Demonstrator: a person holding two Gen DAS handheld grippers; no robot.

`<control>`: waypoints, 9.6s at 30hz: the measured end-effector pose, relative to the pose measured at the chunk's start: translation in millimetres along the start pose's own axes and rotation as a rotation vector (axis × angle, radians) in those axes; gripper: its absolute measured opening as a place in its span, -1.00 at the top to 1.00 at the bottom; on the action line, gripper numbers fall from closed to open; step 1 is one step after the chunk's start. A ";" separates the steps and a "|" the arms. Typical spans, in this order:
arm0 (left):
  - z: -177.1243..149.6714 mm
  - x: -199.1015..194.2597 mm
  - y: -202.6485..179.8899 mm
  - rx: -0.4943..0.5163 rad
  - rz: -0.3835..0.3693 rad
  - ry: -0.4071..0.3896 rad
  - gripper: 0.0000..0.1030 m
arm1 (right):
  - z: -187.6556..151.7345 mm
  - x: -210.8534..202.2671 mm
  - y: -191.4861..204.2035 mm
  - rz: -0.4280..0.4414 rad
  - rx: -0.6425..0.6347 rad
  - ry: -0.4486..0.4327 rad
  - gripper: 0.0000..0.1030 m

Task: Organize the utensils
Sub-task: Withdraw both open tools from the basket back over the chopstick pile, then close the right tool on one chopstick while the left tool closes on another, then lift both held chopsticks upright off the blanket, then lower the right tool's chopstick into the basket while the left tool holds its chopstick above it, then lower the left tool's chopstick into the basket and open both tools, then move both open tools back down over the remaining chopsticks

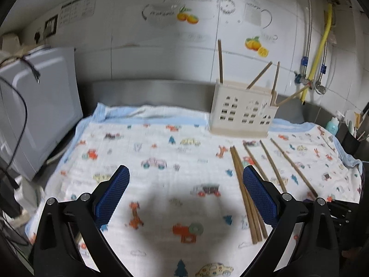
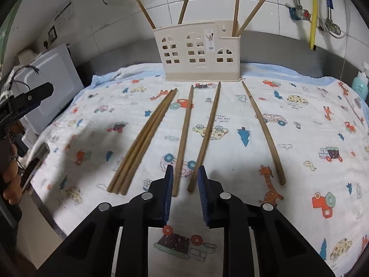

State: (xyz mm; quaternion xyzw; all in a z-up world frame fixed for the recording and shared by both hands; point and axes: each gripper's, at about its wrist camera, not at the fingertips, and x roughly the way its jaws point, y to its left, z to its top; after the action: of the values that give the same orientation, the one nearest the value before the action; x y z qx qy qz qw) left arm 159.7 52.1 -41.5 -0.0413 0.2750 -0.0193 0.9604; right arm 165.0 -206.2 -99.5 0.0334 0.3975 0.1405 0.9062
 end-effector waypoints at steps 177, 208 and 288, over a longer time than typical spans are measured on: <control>238.3 2.8 -128.2 0.304 -0.235 -0.341 0.90 | 351.7 -41.1 -44.6 -0.120 -0.064 -0.449 0.87; 237.6 119.6 -119.0 0.225 -0.170 -0.239 0.88 | 311.9 -14.7 -53.7 -0.111 -0.094 -0.379 0.81; -67.8 86.9 -102.5 0.099 -0.058 0.351 0.60 | -3.4 -31.7 -83.0 -0.122 0.087 -0.039 -0.47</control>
State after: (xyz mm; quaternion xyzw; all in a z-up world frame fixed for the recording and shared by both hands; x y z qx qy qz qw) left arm 196.0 -59.8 -135.3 0.0020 0.4357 -0.0672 0.8976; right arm 161.0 -294.9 -93.5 0.0509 0.3869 0.0669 0.9183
